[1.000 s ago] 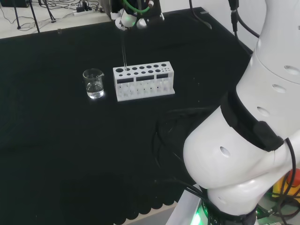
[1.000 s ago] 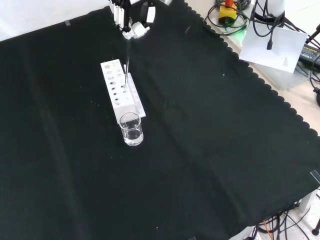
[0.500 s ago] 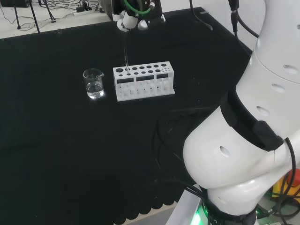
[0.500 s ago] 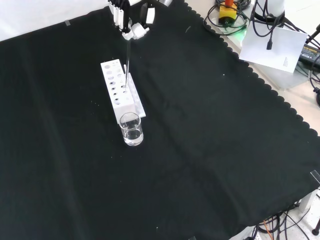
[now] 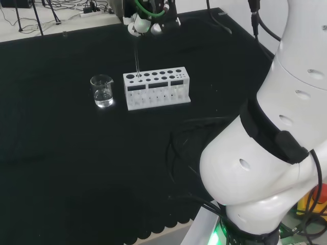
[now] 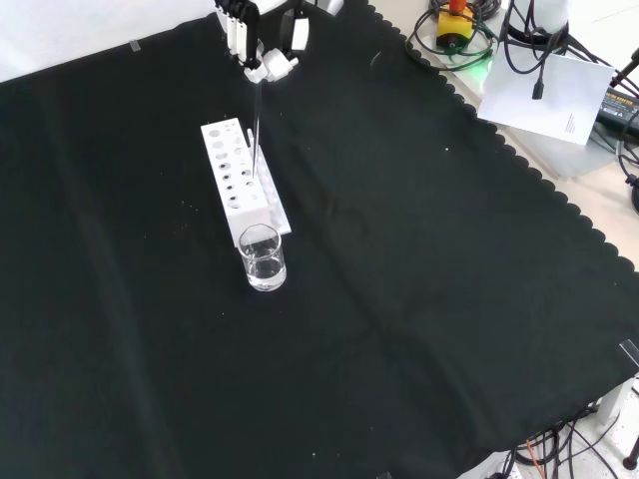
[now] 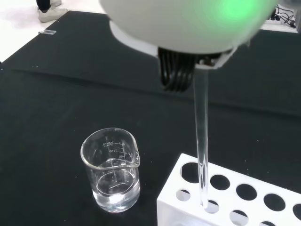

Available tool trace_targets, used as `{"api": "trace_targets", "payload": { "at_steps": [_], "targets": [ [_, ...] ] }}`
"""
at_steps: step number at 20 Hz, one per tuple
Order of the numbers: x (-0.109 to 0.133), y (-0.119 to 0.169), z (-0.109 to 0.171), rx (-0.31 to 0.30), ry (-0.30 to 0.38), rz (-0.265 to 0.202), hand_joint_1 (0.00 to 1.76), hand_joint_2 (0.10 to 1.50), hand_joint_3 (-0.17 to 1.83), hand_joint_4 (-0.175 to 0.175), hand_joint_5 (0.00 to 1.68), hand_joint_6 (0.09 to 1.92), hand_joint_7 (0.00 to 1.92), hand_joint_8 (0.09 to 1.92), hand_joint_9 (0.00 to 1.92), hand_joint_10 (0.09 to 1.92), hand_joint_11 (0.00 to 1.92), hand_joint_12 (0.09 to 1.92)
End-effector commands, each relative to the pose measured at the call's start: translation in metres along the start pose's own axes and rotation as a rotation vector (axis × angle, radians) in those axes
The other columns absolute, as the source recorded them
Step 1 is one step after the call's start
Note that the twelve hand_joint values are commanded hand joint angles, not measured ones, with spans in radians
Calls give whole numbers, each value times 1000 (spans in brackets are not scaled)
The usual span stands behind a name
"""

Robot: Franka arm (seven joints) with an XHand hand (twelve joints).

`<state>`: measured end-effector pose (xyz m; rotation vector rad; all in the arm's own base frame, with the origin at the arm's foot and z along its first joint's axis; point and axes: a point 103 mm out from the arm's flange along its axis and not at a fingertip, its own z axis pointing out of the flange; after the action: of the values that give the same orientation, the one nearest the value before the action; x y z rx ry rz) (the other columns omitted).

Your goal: Put the glass rod back on the white test tube rack.

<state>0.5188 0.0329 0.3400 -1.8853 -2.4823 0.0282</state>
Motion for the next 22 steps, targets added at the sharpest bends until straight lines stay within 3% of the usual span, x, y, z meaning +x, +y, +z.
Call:
{"api": "trace_targets", "payload": {
  "at_steps": [1, 22],
  "targets": [
    [-7, -2, 5, -4, 11, -16, 1341, 473, 945, -175, 1356, 442, 1392, 830, 1727, 508, 1762, 298],
    [-13, 12, 51, 64, 3, 1, 1341, 467, 953, -175, 1359, 445, 1397, 823, 1729, 506, 1763, 297]
  ]
}}
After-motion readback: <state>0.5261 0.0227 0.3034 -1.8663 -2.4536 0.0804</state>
